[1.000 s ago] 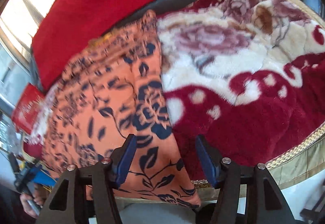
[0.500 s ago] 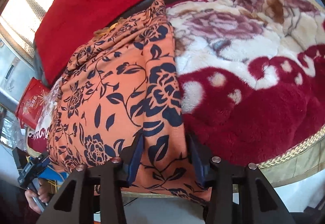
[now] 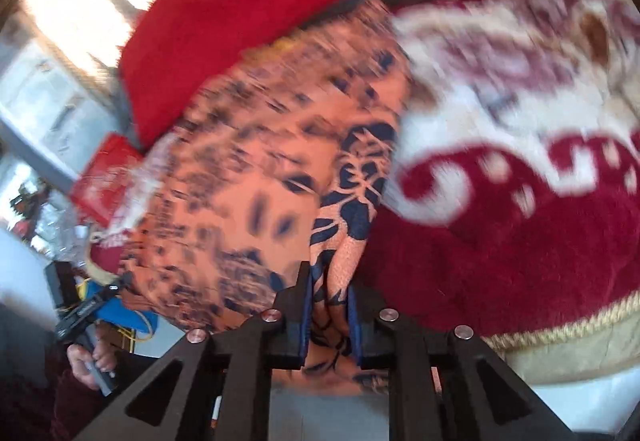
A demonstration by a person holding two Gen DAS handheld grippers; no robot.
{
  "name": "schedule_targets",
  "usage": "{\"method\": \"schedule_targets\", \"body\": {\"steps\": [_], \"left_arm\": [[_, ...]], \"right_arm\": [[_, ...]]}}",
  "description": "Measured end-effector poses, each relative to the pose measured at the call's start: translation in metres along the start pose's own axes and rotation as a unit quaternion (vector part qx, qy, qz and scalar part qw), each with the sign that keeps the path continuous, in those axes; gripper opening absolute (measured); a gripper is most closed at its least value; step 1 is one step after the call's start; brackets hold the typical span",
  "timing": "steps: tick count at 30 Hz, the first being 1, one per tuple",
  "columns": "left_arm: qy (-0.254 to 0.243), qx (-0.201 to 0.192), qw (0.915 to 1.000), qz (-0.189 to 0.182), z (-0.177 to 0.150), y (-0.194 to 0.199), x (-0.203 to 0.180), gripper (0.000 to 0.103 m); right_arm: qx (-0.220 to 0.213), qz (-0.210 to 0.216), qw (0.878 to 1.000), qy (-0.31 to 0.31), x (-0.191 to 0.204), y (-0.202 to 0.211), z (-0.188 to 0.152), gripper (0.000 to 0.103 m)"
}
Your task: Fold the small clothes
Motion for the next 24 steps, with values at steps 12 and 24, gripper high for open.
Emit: {"method": "schedule_targets", "body": {"steps": [12, 24], "left_arm": [[-0.017, 0.004, 0.9997, 0.016, 0.000, -0.015, -0.003, 0.014], [-0.034, -0.095, 0.9818, -0.161, 0.081, 0.060, -0.033, 0.008]], "right_arm": [[0.016, -0.041, 0.994, 0.100, 0.048, -0.019, -0.013, 0.017], [-0.115, 0.166, 0.979, 0.031, 0.057, 0.071, 0.057, 0.013]]}}
Point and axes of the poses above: each gripper's, at about its wrist camera, not at the fingertips, and y roughly against the way its jaws point, x to its left, z to its top, the point moved 2 cm from there along -y, roughly the way its jaws point, and after that the axes turned 5 degrees about x, right-handed, at the moved point
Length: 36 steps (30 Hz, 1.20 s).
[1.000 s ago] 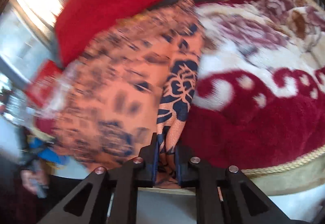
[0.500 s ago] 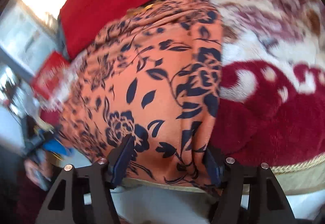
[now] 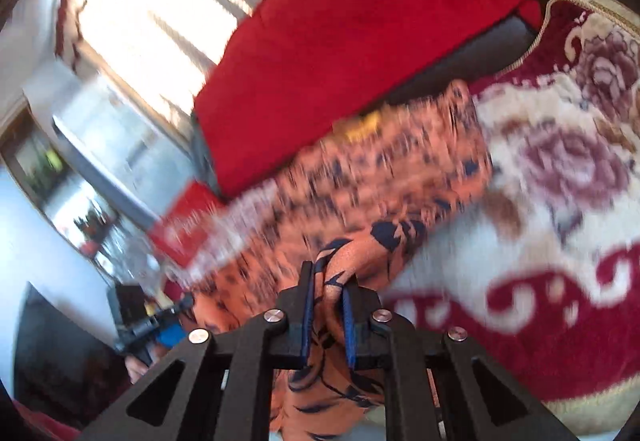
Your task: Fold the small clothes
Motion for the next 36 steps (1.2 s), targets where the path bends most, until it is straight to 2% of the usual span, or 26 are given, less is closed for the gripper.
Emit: {"method": "schedule_targets", "body": {"steps": [2, 6, 8, 11, 13, 15, 17, 19, 21, 22, 23, 24, 25, 26, 28, 29, 31, 33, 36], "left_arm": [[0.005, -0.019, 0.9998, -0.002, 0.040, 0.002, 0.003, 0.008], [0.028, -0.032, 0.9990, 0.010, 0.118, -0.021, 0.014, 0.008], [0.042, -0.029, 0.9983, 0.029, 0.157, -0.046, 0.027, 0.008], [0.079, -0.014, 0.9940, 0.073, 0.205, -0.103, 0.066, 0.008], [0.116, 0.007, 0.9880, 0.102, 0.217, -0.143, 0.097, 0.010], [0.168, 0.054, 0.9754, 0.132, 0.213, -0.191, 0.136, 0.010], [0.220, 0.087, 0.9624, 0.133, 0.198, -0.220, 0.163, 0.010], [0.258, 0.063, 0.9583, 0.104, 0.185, -0.225, 0.176, 0.011], [0.271, 0.027, 0.9600, 0.066, 0.182, -0.215, 0.177, 0.021], [0.272, 0.005, 0.9609, 0.049, 0.180, -0.206, 0.174, 0.032], [0.275, -0.032, 0.9604, 0.034, 0.179, -0.190, 0.169, 0.038], [0.275, -0.063, 0.9589, 0.033, 0.177, -0.175, 0.163, 0.054], [0.271, -0.099, 0.9569, 0.037, 0.175, -0.157, 0.156, 0.065], [0.258, -0.140, 0.9547, 0.047, 0.170, -0.135, 0.142, 0.068], [0.234, -0.176, 0.9529, 0.078, 0.157, -0.108, 0.114, 0.076], [0.224, -0.173, 0.9543, 0.095, 0.150, -0.103, 0.102, 0.078], [0.199, -0.134, 0.9628, 0.123, 0.130, -0.109, 0.074, 0.078], [0.171, -0.090, 0.9709, 0.141, 0.105, -0.122, 0.050, 0.078], [0.144, -0.023, 0.9724, 0.182, 0.082, -0.155, 0.033, 0.078]], "right_arm": [[-0.028, 0.035, 0.999, -0.029, -0.007, 0.004, 0.032, 0.013], [-0.082, 0.055, 0.992, -0.081, -0.030, -0.002, 0.090, 0.013], [-0.106, 0.058, 0.985, -0.120, -0.053, -0.014, 0.126, 0.013], [-0.134, 0.049, 0.972, -0.189, -0.090, -0.047, 0.169, 0.013], [-0.137, 0.018, 0.962, -0.237, -0.127, -0.081, 0.192, 0.016], [-0.122, 0.010, 0.949, -0.290, -0.161, -0.115, 0.196, 0.017], [-0.111, -0.002, 0.931, -0.348, -0.196, -0.143, 0.186, 0.018], [-0.126, 0.014, 0.916, -0.381, -0.218, -0.153, 0.173, 0.022], [-0.134, 0.024, 0.903, -0.408, -0.229, -0.149, 0.171, 0.030], [-0.146, 0.035, 0.905, -0.397, -0.227, -0.141, 0.178, 0.035], [-0.156, 0.026, 0.910, -0.382, -0.222, -0.133, 0.182, 0.059], [-0.169, 0.011, 0.917, -0.361, -0.214, -0.122, 0.185, 0.075], [-0.183, -0.005, 0.924, -0.337, -0.203, -0.111, 0.188, 0.075], [-0.191, -0.009, 0.932, -0.307, -0.190, -0.101, 0.190, 0.075], [-0.175, -0.024, 0.949, -0.260, -0.165, -0.091, 0.193, 0.074], [-0.159, -0.040, 0.961, -0.224, -0.148, -0.092, 0.195, 0.072], [-0.133, -0.059, 0.975, -0.169, -0.120, -0.097, 0.194, 0.062], [-0.093, -0.073, 0.984, -0.131, -0.096, -0.110, 0.186, 0.051], [-0.022, -0.100, 0.992, -0.074, -0.063, -0.141, 0.168, 0.047]]}}
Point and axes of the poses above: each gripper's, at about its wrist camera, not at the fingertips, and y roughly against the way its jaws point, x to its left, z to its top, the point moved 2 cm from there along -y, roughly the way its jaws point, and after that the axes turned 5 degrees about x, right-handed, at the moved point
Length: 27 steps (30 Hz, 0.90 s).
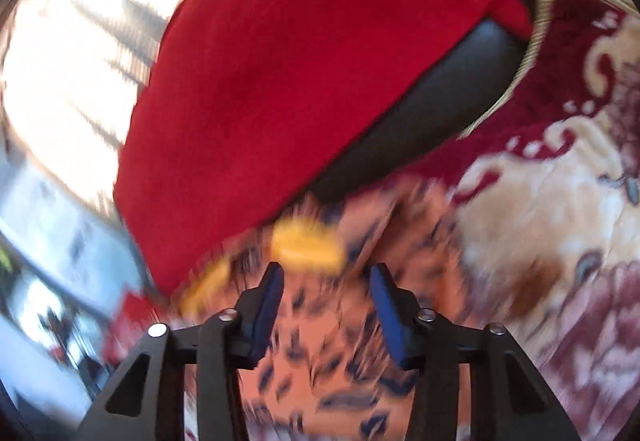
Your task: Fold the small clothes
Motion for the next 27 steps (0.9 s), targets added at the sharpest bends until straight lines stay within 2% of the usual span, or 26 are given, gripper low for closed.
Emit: {"method": "schedule_targets", "body": {"steps": [2, 4, 6, 8, 10, 12, 13, 14, 15, 17, 19, 21, 22, 25, 26, 27], "left_arm": [[-0.011, 0.032, 0.9991, 0.023, -0.010, -0.015, -0.004, 0.078], [-0.032, 0.038, 0.9974, 0.052, -0.016, -0.021, -0.006, 0.078], [-0.057, 0.049, 0.9946, 0.072, -0.010, -0.026, -0.006, 0.079], [-0.069, 0.049, 0.9932, 0.080, -0.005, -0.030, -0.005, 0.079], [-0.066, 0.054, 0.9930, 0.081, 0.005, -0.045, -0.007, 0.080], [-0.066, 0.054, 0.9931, 0.082, 0.013, -0.046, -0.006, 0.080], [-0.066, 0.052, 0.9927, 0.087, 0.015, -0.044, -0.006, 0.080], [-0.064, 0.050, 0.9924, 0.093, 0.017, -0.043, -0.004, 0.080], [-0.061, 0.045, 0.9925, 0.096, 0.022, -0.044, -0.001, 0.080], [-0.053, 0.030, 0.9929, 0.103, 0.028, -0.038, 0.007, 0.080], [-0.047, 0.025, 0.9909, 0.124, 0.033, -0.038, 0.014, 0.080], [-0.036, 0.026, 0.9877, 0.150, 0.037, -0.037, 0.024, 0.080], [-0.029, 0.021, 0.9866, 0.159, 0.038, -0.034, 0.029, 0.080], [-0.012, 0.015, 0.9847, 0.173, 0.040, -0.026, 0.040, 0.080], [-0.013, 0.016, 0.9842, 0.176, 0.041, -0.024, 0.043, 0.080], [-0.016, 0.017, 0.9835, 0.179, 0.041, -0.024, 0.044, 0.080]], "right_arm": [[0.029, -0.036, 0.998, 0.045, 0.022, -0.015, -0.015, 0.046], [0.049, -0.053, 0.995, 0.062, 0.037, -0.033, -0.023, 0.046], [0.062, -0.075, 0.993, 0.066, 0.035, -0.052, -0.014, 0.046], [0.083, -0.120, 0.987, 0.074, 0.037, -0.082, 0.000, 0.047], [0.083, -0.156, 0.979, 0.098, 0.035, -0.098, 0.010, 0.046], [0.074, -0.202, 0.969, 0.122, 0.035, -0.113, 0.037, 0.046], [0.057, -0.225, 0.966, 0.116, 0.035, -0.119, 0.058, 0.046], [0.042, -0.231, 0.966, 0.107, 0.035, -0.118, 0.070, 0.046], [0.024, -0.221, 0.970, 0.094, 0.037, -0.115, 0.082, 0.046], [-0.002, -0.156, 0.985, 0.076, 0.054, -0.107, 0.091, 0.046], [0.006, -0.115, 0.989, 0.098, 0.076, -0.110, 0.081, 0.046], [0.047, -0.066, 0.989, 0.125, 0.103, -0.128, 0.058, 0.047], [0.085, -0.041, 0.985, 0.143, 0.120, -0.145, 0.041, 0.046], [0.164, -0.010, 0.969, 0.186, 0.158, -0.187, 0.006, 0.046], [0.189, -0.007, 0.961, 0.202, 0.170, -0.205, -0.005, 0.046], [0.192, -0.025, 0.956, 0.219, 0.179, -0.219, -0.012, 0.047]]}}
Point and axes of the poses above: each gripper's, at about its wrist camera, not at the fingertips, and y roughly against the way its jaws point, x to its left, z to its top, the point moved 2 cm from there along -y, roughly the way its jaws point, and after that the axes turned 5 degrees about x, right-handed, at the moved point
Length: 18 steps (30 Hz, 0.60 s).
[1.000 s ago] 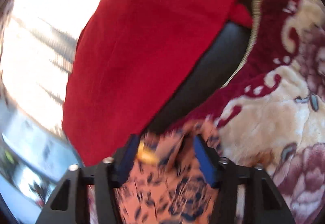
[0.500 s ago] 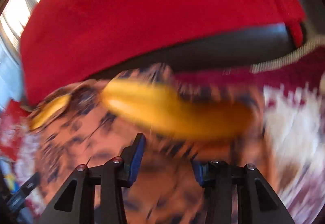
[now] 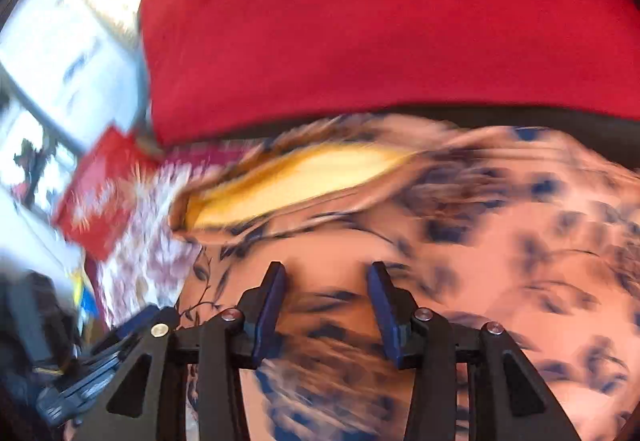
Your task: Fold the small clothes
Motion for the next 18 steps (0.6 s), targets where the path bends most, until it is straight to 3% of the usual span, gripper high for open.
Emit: {"method": "schedule_targets", "body": {"steps": [2, 5, 7, 10, 12, 18], "left_arm": [[-0.012, 0.007, 0.9999, 0.002, 0.000, -0.002, 0.000, 0.080], [-0.023, 0.012, 0.9996, -0.014, 0.002, -0.004, -0.003, 0.080], [-0.027, 0.009, 0.9994, -0.021, 0.003, -0.003, -0.005, 0.080], [-0.035, -0.003, 0.9986, -0.039, 0.004, 0.004, -0.013, 0.080], [-0.049, -0.010, 0.9974, -0.052, 0.001, 0.009, -0.023, 0.080], [-0.131, -0.040, 0.9882, -0.069, -0.025, 0.024, -0.072, 0.080]], "right_arm": [[-0.006, -0.047, 0.999, 0.015, 0.011, -0.022, 0.025, 0.047], [-0.028, -0.054, 0.997, -0.043, 0.004, -0.039, 0.068, 0.047], [-0.065, -0.046, 0.992, -0.098, -0.002, -0.033, 0.080, 0.047], [-0.117, -0.012, 0.985, -0.128, -0.008, -0.002, 0.068, 0.047], [-0.124, -0.020, 0.985, -0.119, -0.022, 0.023, 0.053, 0.047], [-0.127, -0.062, 0.984, -0.109, -0.061, 0.101, -0.050, 0.047]]}}
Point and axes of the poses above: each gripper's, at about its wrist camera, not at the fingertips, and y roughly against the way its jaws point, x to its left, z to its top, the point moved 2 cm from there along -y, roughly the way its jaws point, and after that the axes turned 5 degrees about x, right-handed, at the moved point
